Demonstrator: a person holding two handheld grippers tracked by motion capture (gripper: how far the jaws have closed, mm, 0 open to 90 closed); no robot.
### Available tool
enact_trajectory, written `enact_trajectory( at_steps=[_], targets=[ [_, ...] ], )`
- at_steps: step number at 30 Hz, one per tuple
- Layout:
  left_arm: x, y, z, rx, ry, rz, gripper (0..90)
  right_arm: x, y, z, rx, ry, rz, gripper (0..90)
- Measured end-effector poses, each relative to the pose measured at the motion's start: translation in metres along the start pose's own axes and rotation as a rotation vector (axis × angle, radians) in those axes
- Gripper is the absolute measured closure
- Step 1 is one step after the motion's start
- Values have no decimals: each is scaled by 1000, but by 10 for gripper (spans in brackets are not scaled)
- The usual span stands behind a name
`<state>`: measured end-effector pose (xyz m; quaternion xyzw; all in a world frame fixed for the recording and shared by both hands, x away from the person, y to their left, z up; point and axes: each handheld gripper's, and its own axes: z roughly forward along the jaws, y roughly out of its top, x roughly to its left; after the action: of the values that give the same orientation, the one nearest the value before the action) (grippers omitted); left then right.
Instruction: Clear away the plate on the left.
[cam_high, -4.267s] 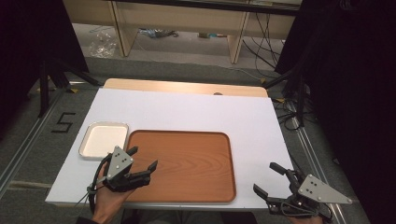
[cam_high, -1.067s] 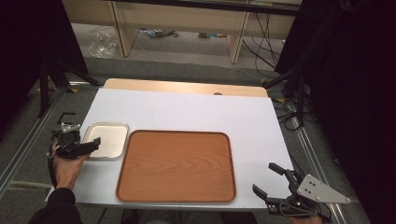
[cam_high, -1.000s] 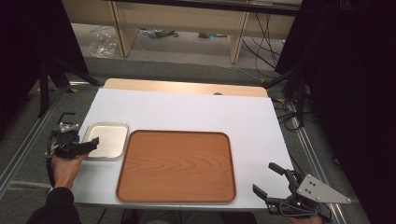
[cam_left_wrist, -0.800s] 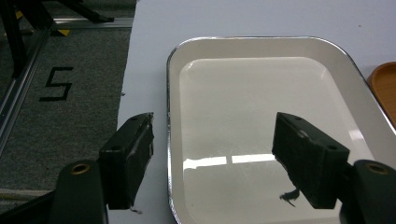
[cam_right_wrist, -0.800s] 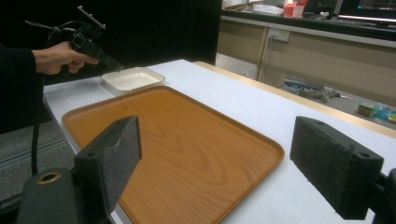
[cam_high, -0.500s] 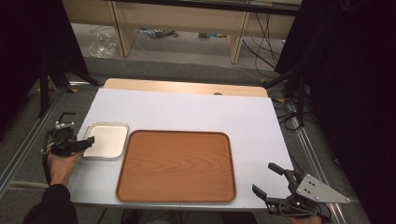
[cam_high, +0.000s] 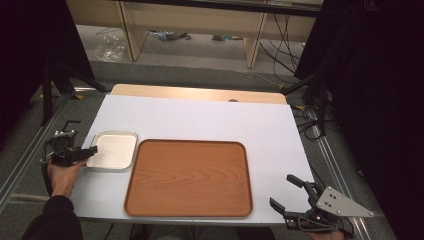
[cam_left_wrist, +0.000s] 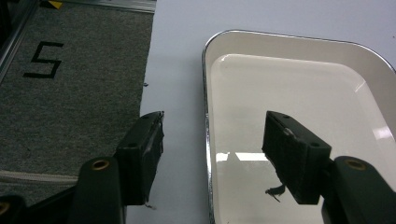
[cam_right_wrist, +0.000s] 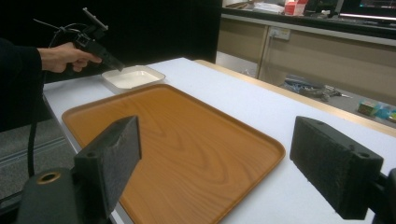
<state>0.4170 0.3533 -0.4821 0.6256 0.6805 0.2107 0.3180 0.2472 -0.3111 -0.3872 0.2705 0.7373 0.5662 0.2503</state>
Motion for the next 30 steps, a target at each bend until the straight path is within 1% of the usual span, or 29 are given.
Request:
enact_trajectory(
  at_steps=[2, 3, 4, 6, 7, 8, 9, 10, 11, 12, 13, 14, 15, 16, 19, 20, 21, 22, 23, 24, 26, 27, 29, 30],
  targets=[
    [0, 0, 1, 5, 3, 7, 413, 0, 0, 0, -1, 1, 1, 173],
    [1, 1, 2, 8, 0, 19, 419, 0, 0, 0, -1, 1, 1, 173],
    [0, 0, 2, 5, 4, -2, 450, 0, 0, 0, 0, 0, -1, 173],
    [2, 1, 3, 8, -1, 9, 487, 0, 0, 0, -1, 1, -1, 173],
    [2, 1, 4, 9, -3, 4, 501, 0, 0, 0, -1, 1, -1, 173],
    [1, 1, 4, 9, -2, -7, 513, 0, 0, 1, -12, 6, -3, 173],
    [3, 1, 5, 17, -9, 10, 522, 0, 0, 2, -10, 8, 0, 173],
    [2, 1, 6, 19, -9, 9, 542, 0, 0, 2, -10, 7, -3, 173],
    [2, 1, 6, 22, -4, 15, 548, 0, 0, 2, -9, 7, -3, 174],
    [1, 1, 7, 25, 9, 12, 552, 0, 0, 1, 3, 1, -4, 173],
    [1, 1, 8, 27, 13, 3, 556, 1, 0, 1, 3, -2, 0, 173],
    [2, 1, 8, 32, 14, 16, 556, 1, 0, 1, 3, -1, 0, 173],
    [1, 1, 9, 35, 27, -4, 556, 0, 0, 1, 2, -2, -3, 173],
    [2, 2, 10, 39, 22, 11, 560, 0, 0, 1, 2, -2, -4, 173],
    [1, 1, 12, 45, 22, 2, 587, 1, 0, 2, 3, -1, -5, 173],
    [1, 1, 12, 48, 26, 7, 601, 1, 0, 2, 2, -1, -5, 174],
    [1, 1, 13, 43, 35, 18, 607, 1, 0, 2, 1, -1, -4, 174],
    [1, 2, 13, 40, 32, 32, 626, 1, 0, 2, 4, 0, 0, 174],
    [0, 2, 13, 44, 33, 19, 649, 1, 0, 2, 7, 1, -1, 174],
    [1, 2, 13, 40, 28, 23, 657, 1, -1, 2, 6, 1, 0, 174],
    [0, 3, 14, 48, 23, 25, 683, 0, 0, 2, 5, 0, 0, 174],
    [-1, 3, 15, 39, 21, 16, 690, 2, -1, 1, 16, 12, 22, 174],
    [0, 4, 15, 44, 17, 26, 698, 2, -1, 2, 14, 18, 20, 174],
    [-2, 4, 15, 45, 19, 1, 704, 2, -1, 2, 15, 17, 19, 174]
  ],
)
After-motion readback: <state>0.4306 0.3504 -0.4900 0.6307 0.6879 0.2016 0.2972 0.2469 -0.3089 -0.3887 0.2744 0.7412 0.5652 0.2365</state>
